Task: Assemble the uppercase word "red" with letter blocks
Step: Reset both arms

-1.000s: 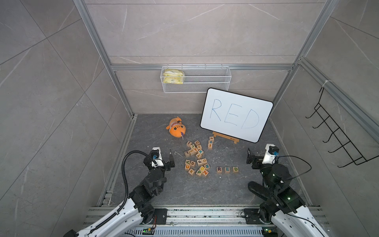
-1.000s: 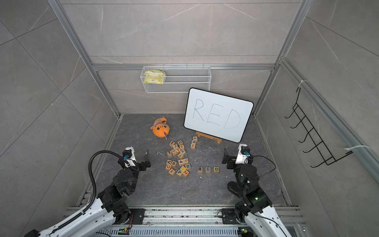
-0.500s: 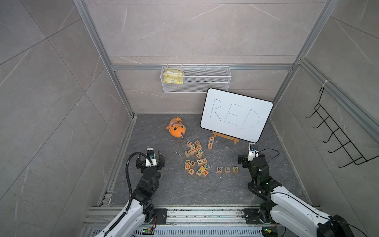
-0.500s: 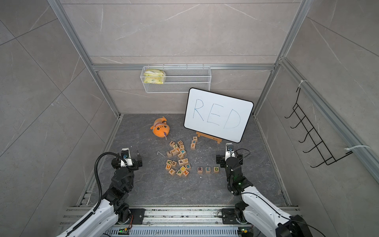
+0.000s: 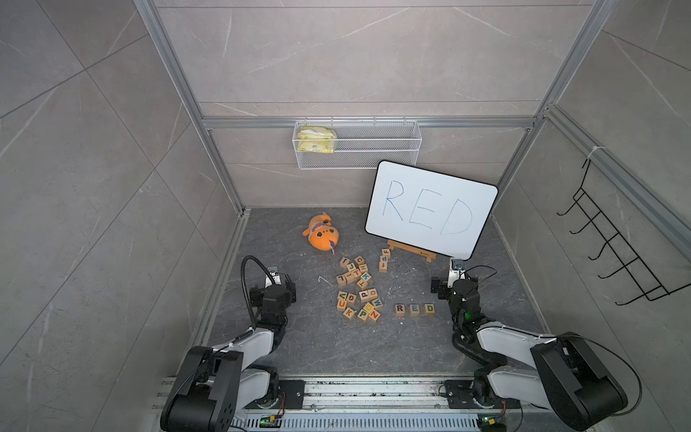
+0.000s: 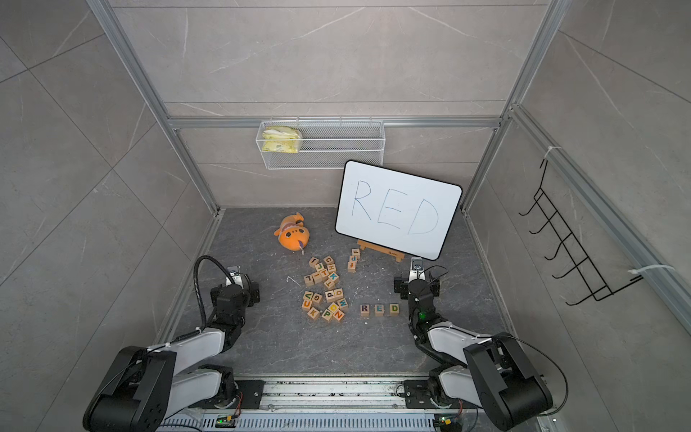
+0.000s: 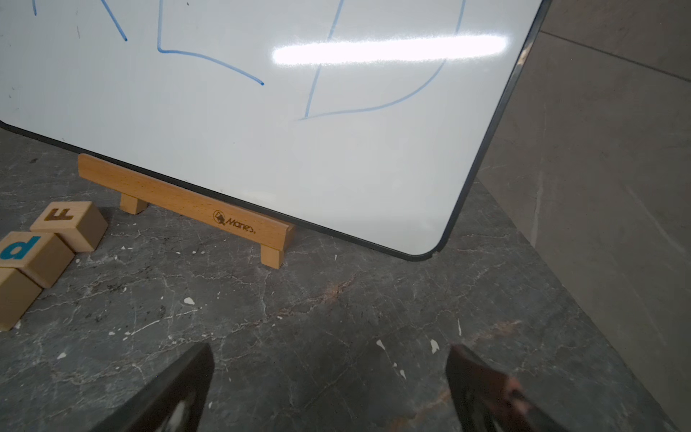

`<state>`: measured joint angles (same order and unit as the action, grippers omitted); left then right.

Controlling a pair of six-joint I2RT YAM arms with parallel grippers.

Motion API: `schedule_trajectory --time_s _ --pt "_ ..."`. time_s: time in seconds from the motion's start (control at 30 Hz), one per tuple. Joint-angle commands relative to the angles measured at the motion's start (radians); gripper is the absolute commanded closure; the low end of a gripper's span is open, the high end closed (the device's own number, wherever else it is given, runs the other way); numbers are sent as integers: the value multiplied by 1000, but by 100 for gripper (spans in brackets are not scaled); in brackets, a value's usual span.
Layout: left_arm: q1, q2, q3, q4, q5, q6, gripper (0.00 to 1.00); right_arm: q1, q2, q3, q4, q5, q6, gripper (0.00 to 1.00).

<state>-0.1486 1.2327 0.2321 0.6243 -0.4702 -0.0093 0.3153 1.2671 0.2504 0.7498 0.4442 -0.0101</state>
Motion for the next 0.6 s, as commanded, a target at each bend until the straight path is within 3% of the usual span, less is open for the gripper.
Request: schedule_trajectory --time_s 0.0,0.17,0.33,0.4,0.5,0.57 --pt "43 34 81 65 94 -35 0 -17 21 15 86 -48 -35 0" --pt "64 79 44 212 133 27 0 -75 72 30 115 -124 -32 0" --pt "88 243 38 394 180 44 0 -126 159 49 162 -173 -3 0" --pt "107 289 41 432 150 15 0 -133 189 49 187 -197 -4 0" --pt "112 274 86 312 169 8 0 -141 269 64 248 -243 -22 0" --pt "122 277 95 303 177 1 0 -152 243 78 169 -262 -12 0"
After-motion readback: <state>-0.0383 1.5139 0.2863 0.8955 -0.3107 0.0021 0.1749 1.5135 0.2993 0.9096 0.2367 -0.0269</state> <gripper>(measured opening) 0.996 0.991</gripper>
